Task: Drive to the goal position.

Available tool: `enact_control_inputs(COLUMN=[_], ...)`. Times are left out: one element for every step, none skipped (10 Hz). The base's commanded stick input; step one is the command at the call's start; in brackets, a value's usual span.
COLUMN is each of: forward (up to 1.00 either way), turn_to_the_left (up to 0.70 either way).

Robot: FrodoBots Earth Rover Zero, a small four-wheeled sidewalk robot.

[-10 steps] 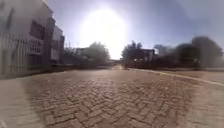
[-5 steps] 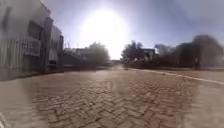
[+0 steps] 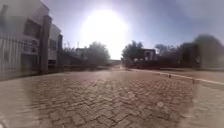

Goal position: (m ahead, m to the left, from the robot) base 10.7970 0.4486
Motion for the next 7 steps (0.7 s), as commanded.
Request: enact_control_inputs(forward=[1.00,1.00,1.00,1.00,1.00,1.00,1.00], turn_to_the_left=[0.00,0.00,0.00,0.00,0.00,0.00,0.00])
